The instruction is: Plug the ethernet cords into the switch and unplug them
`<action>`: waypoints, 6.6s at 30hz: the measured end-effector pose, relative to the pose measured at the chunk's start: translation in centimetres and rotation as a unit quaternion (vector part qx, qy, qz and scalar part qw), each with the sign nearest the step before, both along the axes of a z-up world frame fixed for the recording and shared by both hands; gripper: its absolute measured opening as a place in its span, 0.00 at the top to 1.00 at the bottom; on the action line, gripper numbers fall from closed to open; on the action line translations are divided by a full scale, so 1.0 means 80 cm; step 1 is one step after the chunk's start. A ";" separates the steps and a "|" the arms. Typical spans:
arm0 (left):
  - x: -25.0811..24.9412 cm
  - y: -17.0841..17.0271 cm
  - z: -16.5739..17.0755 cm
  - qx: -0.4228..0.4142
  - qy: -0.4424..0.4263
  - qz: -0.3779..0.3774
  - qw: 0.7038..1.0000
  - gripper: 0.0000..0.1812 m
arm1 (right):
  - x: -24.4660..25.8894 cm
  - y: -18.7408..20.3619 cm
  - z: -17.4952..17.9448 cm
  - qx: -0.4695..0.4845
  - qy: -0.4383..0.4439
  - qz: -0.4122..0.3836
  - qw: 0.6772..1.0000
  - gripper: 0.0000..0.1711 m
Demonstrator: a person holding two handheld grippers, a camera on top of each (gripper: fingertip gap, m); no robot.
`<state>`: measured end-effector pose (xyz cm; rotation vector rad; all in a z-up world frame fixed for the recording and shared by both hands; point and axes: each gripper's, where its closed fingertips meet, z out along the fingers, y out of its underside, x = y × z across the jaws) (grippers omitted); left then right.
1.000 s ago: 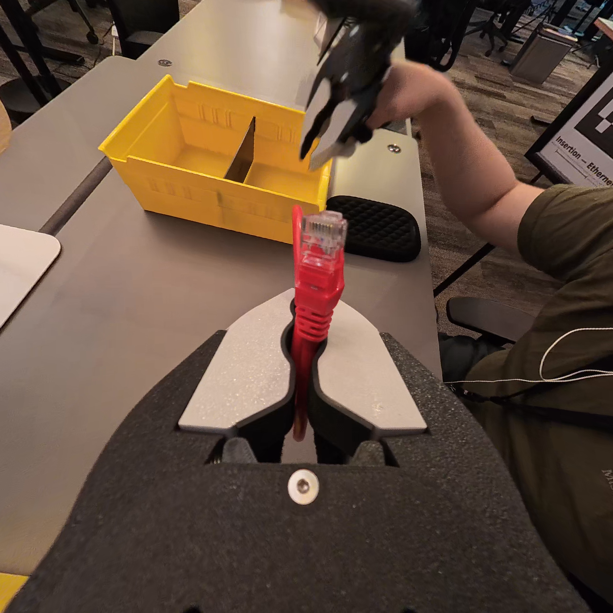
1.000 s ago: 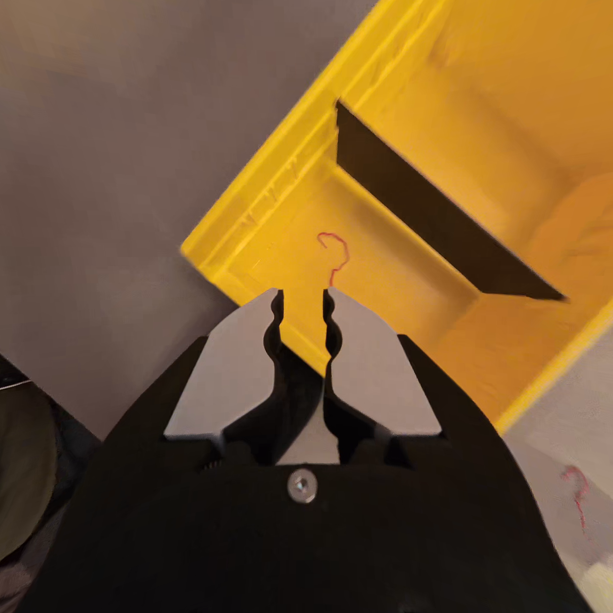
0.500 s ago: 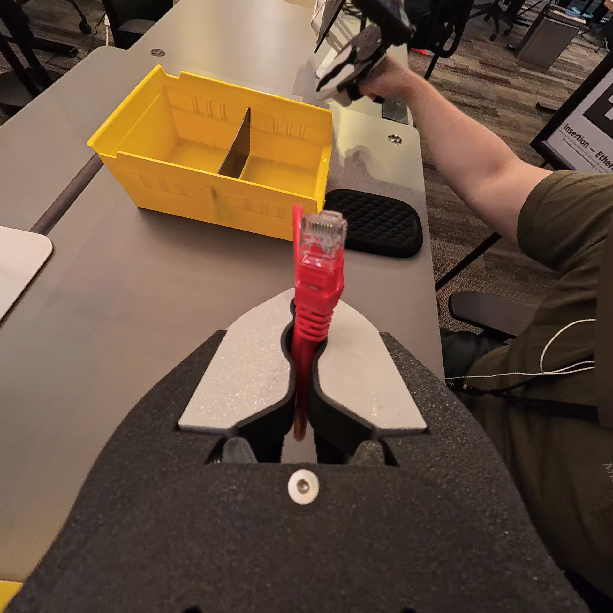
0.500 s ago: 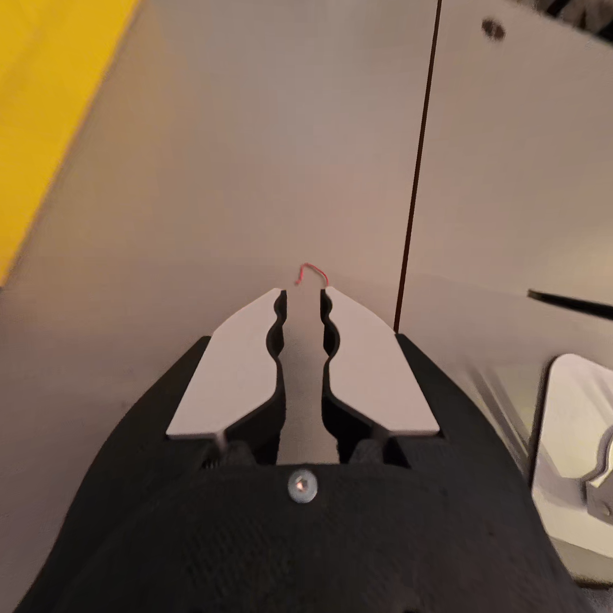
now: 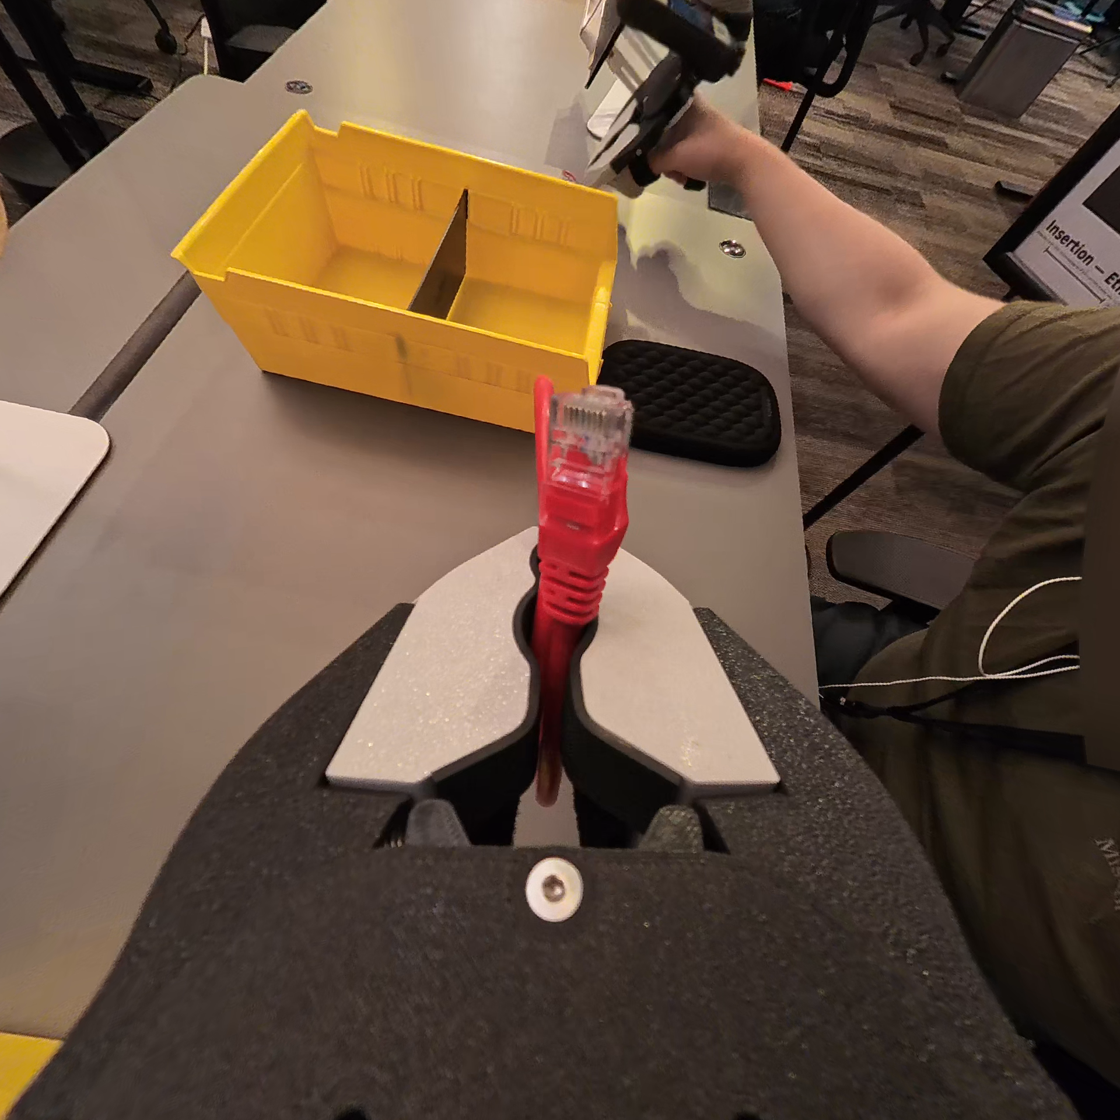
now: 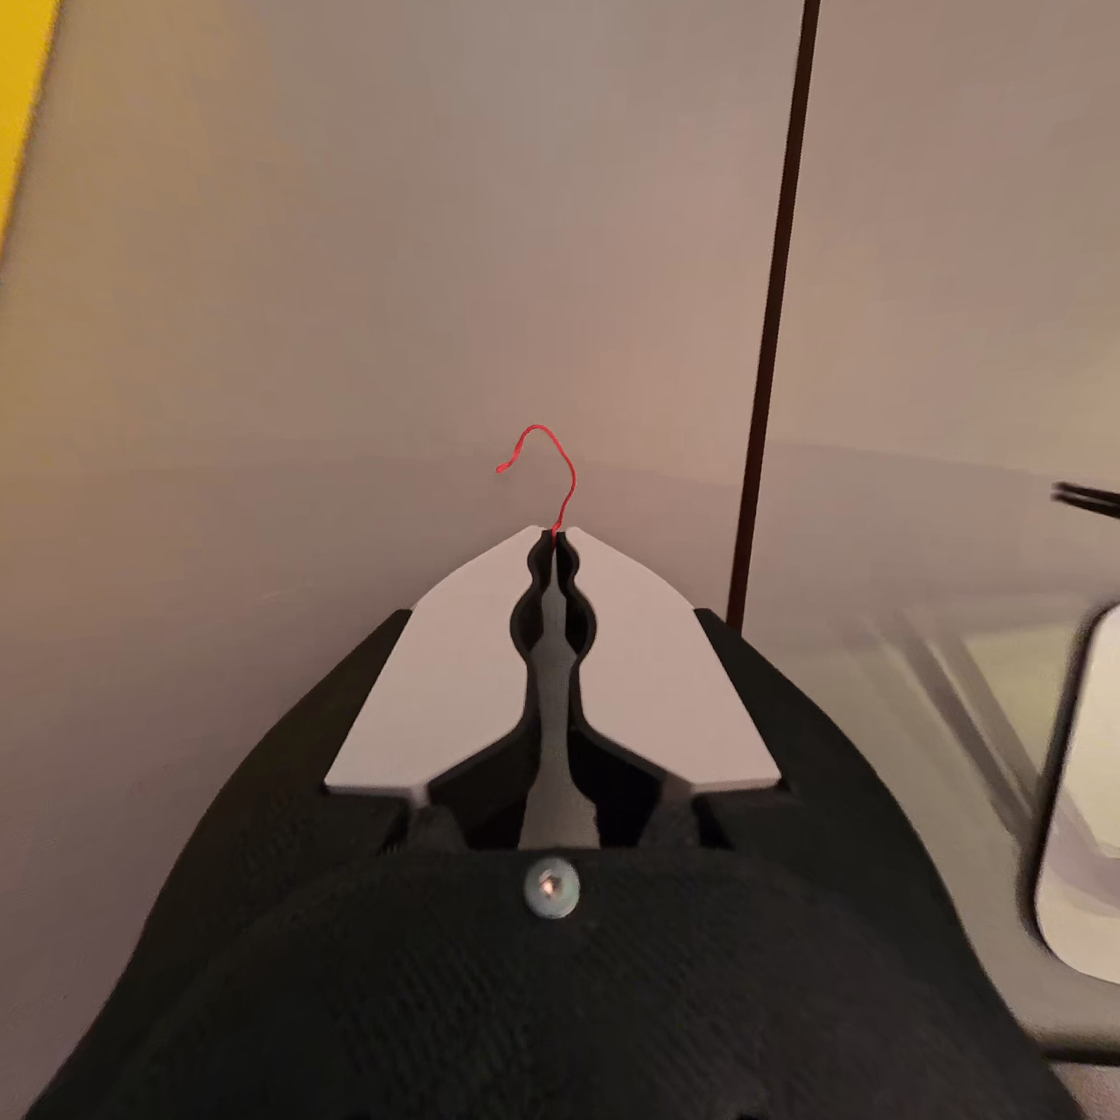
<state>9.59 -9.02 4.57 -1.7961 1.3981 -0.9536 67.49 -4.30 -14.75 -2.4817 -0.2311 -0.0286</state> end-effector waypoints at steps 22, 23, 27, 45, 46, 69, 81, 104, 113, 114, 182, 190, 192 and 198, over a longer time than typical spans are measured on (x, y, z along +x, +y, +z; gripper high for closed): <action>-0.016 0.004 0.016 0.018 -0.009 0.021 1.000 1.00 | -0.379 0.003 0.028 -0.109 -0.083 0.287 0.948 0.98; -0.019 0.005 0.018 0.020 -0.012 0.024 0.999 1.00 | -0.379 0.003 0.026 -0.115 -0.080 0.287 0.948 0.98; -0.034 0.009 0.033 0.031 -0.026 0.040 0.998 1.00 | -0.377 0.007 0.029 -0.114 -0.089 0.286 0.947 0.98; -0.112 0.002 0.100 0.110 -0.069 0.123 0.984 1.00 | -0.377 0.015 0.047 -0.091 -0.081 0.276 0.953 0.98; -0.112 0.002 0.098 0.109 -0.066 0.123 0.984 1.00 | -0.377 0.015 0.048 -0.089 -0.081 0.276 0.954 0.98; -0.093 0.006 0.079 0.098 -0.037 0.112 0.988 1.00 | -0.385 0.020 0.024 -0.135 -0.070 0.275 0.949 0.98; -0.092 0.006 0.077 0.097 -0.034 0.111 0.989 1.00 | -0.385 0.016 0.005 -0.174 -0.051 0.256 0.950 0.98; -0.090 0.006 0.074 0.096 -0.028 0.107 0.989 1.00 | -0.393 0.016 0.002 -0.204 -0.045 0.268 0.941 0.87; -0.087 0.007 0.071 0.094 -0.025 0.106 0.990 1.00 | -0.384 0.020 -0.013 -0.230 -0.076 0.270 0.932 0.87; -0.087 0.007 0.071 0.094 -0.025 0.105 0.990 1.00 | -0.385 0.021 -0.013 -0.229 -0.080 0.272 0.931 0.87; -0.106 0.020 0.022 -0.037 0.017 0.128 0.991 1.00 | -0.654 -0.012 0.208 0.076 0.003 0.445 0.892 0.98; -0.033 0.050 -0.132 -0.203 0.146 0.096 0.964 1.00 | -0.563 0.010 0.227 0.016 -0.010 0.439 0.898 0.98; -0.032 0.059 -0.150 -0.223 0.154 0.110 0.956 1.00 | -0.565 0.019 0.222 0.019 0.006 0.450 0.893 0.98; -0.059 0.086 -0.188 -0.229 0.215 0.180 0.932 0.90 | -0.587 0.037 0.177 0.002 0.027 0.493 0.870 0.98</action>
